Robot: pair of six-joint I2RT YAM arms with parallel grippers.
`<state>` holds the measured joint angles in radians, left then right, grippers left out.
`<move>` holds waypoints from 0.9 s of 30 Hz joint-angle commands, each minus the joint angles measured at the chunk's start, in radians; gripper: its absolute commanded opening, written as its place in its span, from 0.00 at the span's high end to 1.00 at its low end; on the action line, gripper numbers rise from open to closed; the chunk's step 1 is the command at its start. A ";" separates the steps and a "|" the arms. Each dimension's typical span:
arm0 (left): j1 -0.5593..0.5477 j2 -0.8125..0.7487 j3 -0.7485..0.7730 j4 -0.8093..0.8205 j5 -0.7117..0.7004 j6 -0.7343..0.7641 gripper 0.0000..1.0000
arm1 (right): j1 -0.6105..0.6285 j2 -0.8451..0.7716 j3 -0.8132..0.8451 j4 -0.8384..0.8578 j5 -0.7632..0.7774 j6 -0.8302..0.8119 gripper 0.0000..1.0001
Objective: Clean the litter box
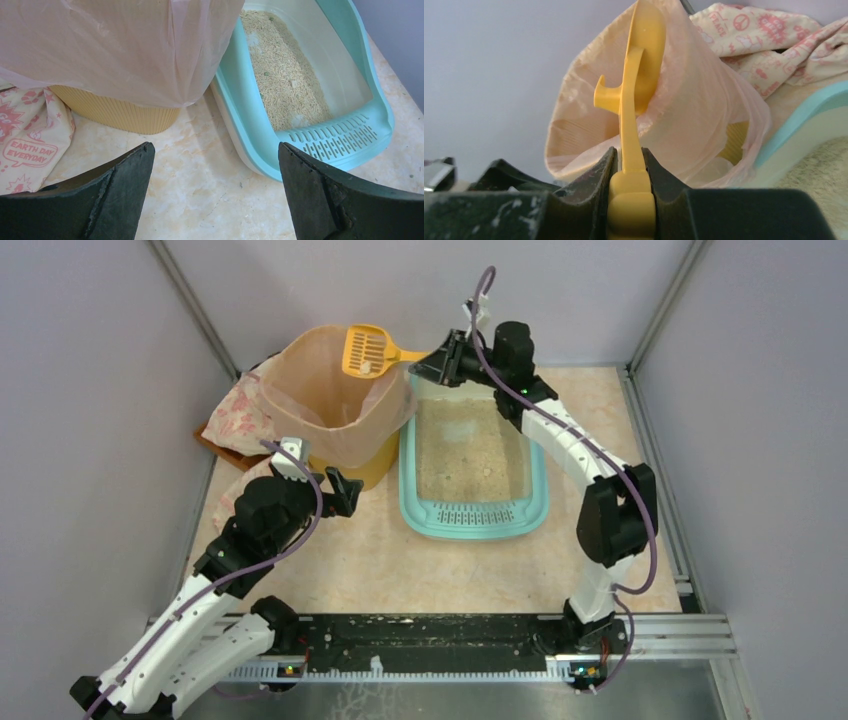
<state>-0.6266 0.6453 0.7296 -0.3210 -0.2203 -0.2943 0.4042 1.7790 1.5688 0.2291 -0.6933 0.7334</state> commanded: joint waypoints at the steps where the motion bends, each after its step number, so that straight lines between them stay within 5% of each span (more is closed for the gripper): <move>1: 0.000 0.003 0.018 0.010 -0.010 0.006 0.01 | 0.093 -0.024 0.177 -0.209 0.175 -0.359 1.00; 15: 0.000 0.014 0.019 0.011 -0.016 0.004 0.01 | 0.449 -0.060 0.218 -0.366 0.739 -1.083 1.00; 27: 0.001 0.012 0.018 0.016 -0.006 0.000 0.01 | 0.439 -0.116 0.381 -0.401 0.621 -0.947 1.00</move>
<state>-0.6266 0.6582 0.7296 -0.3214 -0.2295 -0.2947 0.8764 1.7641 1.8053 -0.1970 -0.0105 -0.2897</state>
